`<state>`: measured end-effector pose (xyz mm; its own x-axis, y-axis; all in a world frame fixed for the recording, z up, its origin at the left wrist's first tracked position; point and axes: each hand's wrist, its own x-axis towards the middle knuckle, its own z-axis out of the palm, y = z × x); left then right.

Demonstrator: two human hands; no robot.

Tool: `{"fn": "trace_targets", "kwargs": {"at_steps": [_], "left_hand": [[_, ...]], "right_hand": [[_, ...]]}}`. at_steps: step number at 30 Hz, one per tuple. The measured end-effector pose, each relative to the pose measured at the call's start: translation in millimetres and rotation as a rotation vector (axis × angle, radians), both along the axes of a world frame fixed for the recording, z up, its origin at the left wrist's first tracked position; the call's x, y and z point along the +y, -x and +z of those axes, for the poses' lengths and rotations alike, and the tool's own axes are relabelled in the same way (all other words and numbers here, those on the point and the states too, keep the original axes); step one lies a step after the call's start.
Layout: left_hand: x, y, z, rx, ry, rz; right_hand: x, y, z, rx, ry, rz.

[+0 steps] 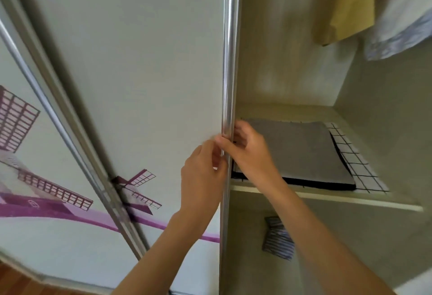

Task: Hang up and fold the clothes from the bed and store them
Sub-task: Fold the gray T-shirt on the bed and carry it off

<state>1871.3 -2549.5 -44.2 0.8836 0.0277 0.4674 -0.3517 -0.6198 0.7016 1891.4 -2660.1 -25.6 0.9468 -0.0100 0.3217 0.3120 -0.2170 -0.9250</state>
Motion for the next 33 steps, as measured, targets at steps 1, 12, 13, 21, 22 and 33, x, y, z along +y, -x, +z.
{"fn": "trace_targets", "kwargs": {"at_steps": [1, 12, 13, 21, 22, 33], "left_hand": [[-5, 1, 0, -0.008, -0.014, -0.023], [-69, 6, 1, -0.077, -0.057, -0.27], [-76, 7, 0, -0.086, -0.057, -0.282], [-130, 19, 8, -0.102, -0.128, -0.386], [-136, 20, 9, -0.097, -0.139, -0.399], [-206, 40, 19, -0.091, -0.266, -0.452]], "right_hand": [[-7, 2, -1, -0.003, -0.001, -0.013], [-83, 30, -3, -0.012, 0.023, -0.155], [-90, 33, -3, -0.007, 0.031, -0.167], [-142, 53, -4, -0.012, 0.105, -0.292], [-148, 56, -4, -0.014, 0.109, -0.305], [-199, 93, 2, -0.105, 0.507, -0.761]]}}
